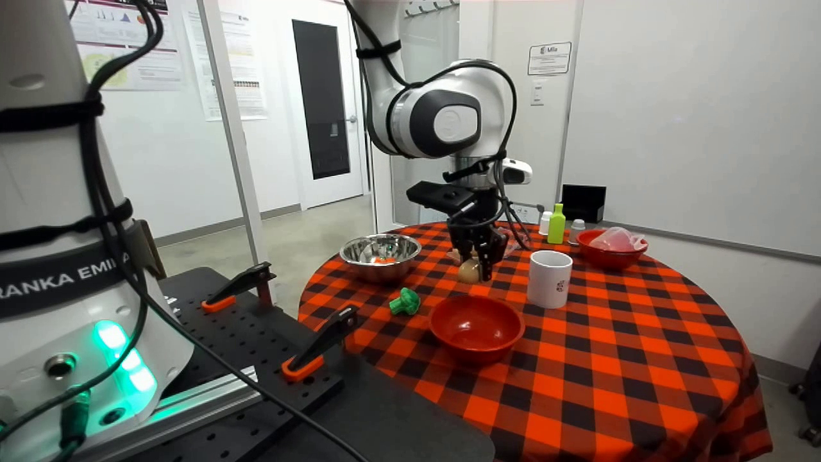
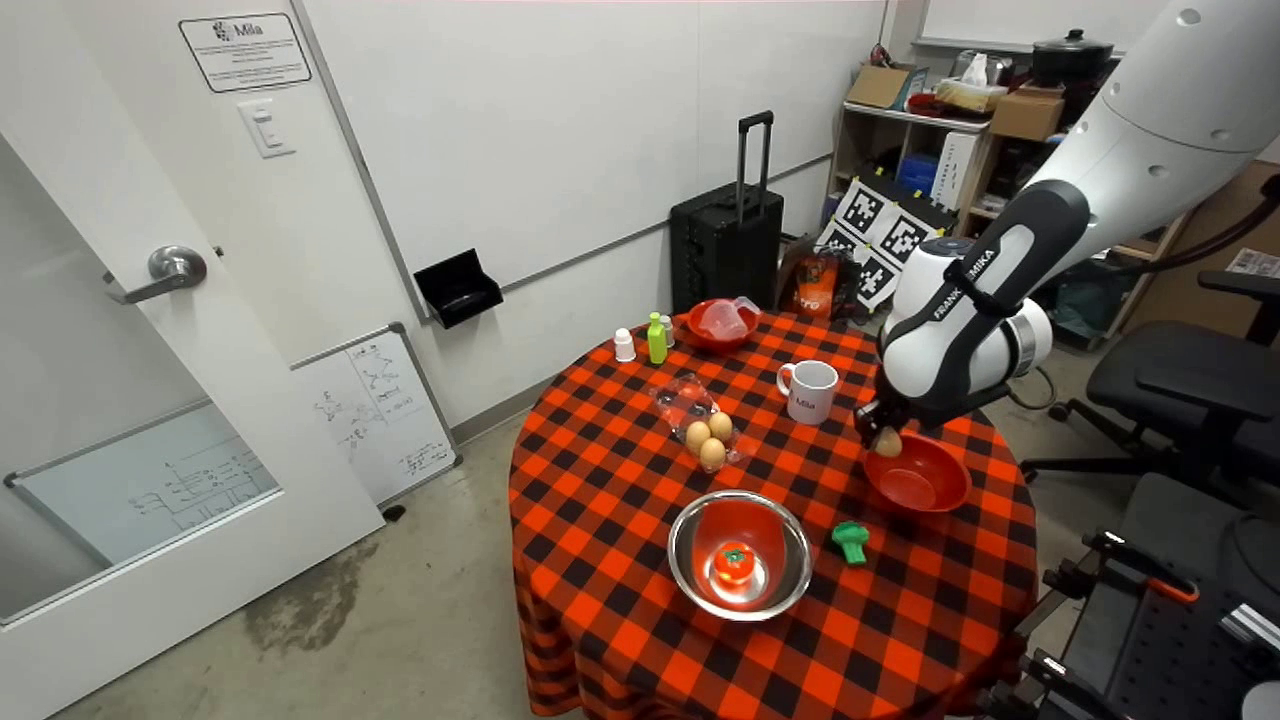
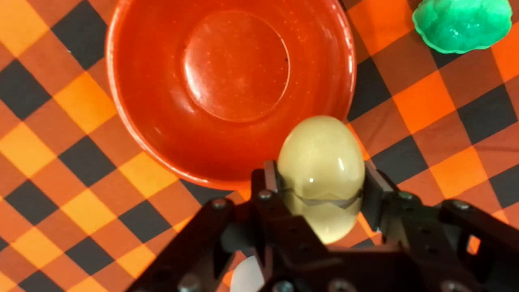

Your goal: Put the egg, broccoli and tomato plush in the orange bowl

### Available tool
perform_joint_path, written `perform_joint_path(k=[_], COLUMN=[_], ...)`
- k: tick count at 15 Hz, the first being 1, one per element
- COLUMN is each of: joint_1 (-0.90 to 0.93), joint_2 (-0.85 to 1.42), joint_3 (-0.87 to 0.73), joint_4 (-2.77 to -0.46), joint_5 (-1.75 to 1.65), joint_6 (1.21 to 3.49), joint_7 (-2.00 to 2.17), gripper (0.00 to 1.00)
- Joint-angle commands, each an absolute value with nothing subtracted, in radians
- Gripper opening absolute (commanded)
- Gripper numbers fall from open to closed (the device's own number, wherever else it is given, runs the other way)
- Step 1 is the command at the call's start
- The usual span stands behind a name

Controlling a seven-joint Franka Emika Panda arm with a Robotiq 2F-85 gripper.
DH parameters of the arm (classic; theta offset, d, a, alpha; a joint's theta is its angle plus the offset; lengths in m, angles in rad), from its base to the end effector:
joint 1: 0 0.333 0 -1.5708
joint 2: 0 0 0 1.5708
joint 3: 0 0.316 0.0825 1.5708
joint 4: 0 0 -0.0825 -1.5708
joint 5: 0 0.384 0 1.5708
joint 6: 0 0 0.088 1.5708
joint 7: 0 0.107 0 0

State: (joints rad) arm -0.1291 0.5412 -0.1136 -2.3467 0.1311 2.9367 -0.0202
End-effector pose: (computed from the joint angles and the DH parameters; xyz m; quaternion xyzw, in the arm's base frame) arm 0.4853 -0.1339 0.1099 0.9857 -0.1654 0.0257 0.0175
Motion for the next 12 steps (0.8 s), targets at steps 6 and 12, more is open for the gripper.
perform_joint_path(k=[6, 12], joint_1=[-0.331, -0.429], joint_2=[0.579, 0.676], joint_3=[0.002, 0.064], joint_4=[-2.362, -2.306], joint_5=[0.156, 0.159], joint_6=[2.932, 2.916], joint_7=[-0.083, -0.127], gripper=[0.23, 0.23])
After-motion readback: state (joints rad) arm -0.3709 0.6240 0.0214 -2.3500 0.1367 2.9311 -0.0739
